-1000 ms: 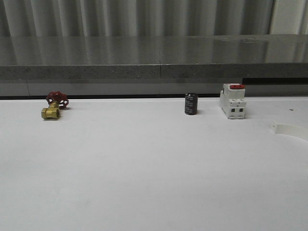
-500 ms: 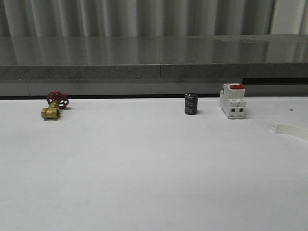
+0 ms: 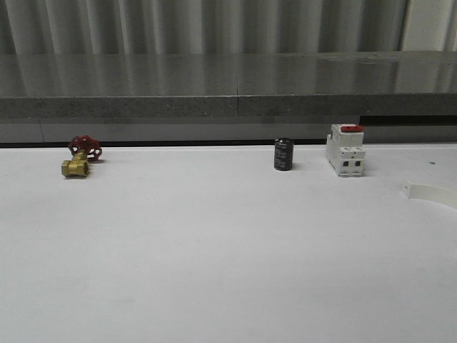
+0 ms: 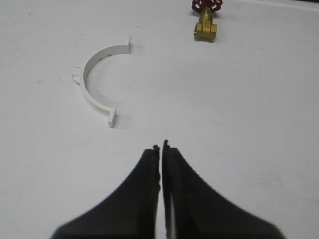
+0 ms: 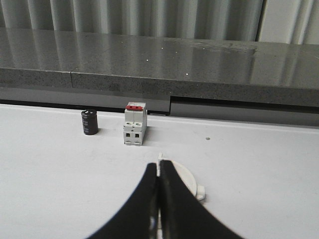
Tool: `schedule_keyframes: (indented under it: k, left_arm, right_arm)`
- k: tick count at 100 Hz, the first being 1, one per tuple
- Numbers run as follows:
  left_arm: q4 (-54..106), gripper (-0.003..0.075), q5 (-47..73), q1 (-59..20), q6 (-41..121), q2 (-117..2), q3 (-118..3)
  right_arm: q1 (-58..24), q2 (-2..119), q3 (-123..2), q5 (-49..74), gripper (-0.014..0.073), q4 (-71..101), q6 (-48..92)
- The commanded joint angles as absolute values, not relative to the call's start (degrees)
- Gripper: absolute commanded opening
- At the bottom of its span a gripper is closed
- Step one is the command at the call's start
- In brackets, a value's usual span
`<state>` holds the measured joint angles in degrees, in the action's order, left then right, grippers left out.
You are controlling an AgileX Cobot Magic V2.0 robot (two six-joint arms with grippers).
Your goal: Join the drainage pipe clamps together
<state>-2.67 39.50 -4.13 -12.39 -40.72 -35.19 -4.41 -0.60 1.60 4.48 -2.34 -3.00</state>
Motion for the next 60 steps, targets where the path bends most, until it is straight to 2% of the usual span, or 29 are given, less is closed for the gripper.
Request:
schedule_keyframes:
  k: [1,5,12,13,14,18,24,27,45,60]
  left_arm:
    - [-2.7,0.0155,36.4,-4.0,-12.0,-40.9,-37.3]
    - [-2.8,0.0235,36.1,-4.0,-11.6,-40.9,-37.3]
    - [-2.8,0.0431,36.0,-4.0,-11.6,-40.9,-37.3]
    - [-2.8,0.0492,36.0,-4.0,-11.6,-40.9,-37.3]
    - [-2.8,0.0492,36.0,-4.0,-11.6,-40.9,-37.3]
    - [-2.8,0.0617,35.9,-4.0,-11.6,-40.9,-37.3]
    - [-2.8,0.0708,35.9,-4.0,-11.6,-41.1,-37.3]
    - [-2.8,0.0721,35.9,-4.0,-11.6,-41.1,-37.3]
    - [-2.9,0.0650,36.0,-4.0,-11.6,-41.2,-37.3]
    - [-3.9,0.0640,36.8,-3.9,-11.6,-44.2,-39.2]
  right_arm:
    - [-4.3,-1.8,0.7,0.0,-0.0068,-2.8,-2.8]
    - [-4.3,-1.8,0.7,0.0,-0.0068,-2.8,-2.8]
    - [-4.3,-1.8,0.7,0.0,-0.0068,-2.8,-2.8]
    - [-4.3,-1.8,0.7,0.0,-0.0068,-2.8,-2.8]
    - [-4.3,-1.8,0.7,0.0,-0.0068,-2.8,-2.8]
    - [-4.3,-1.8,0.7,0.0,-0.0068,-2.8,-2.8]
    - [-4.3,-1.8,0.7,0.0,-0.0068,-2.8,-2.8]
    - [-4.3,-1.8,0.7,0.0,-0.0068,-2.8,-2.8]
    - [-4.3,-1.8,0.7,0.0,-0.0068,-2.8,-2.8]
    - [-4.3,-1.8,0.7,0.0,-0.0068,-2.8,-2.8]
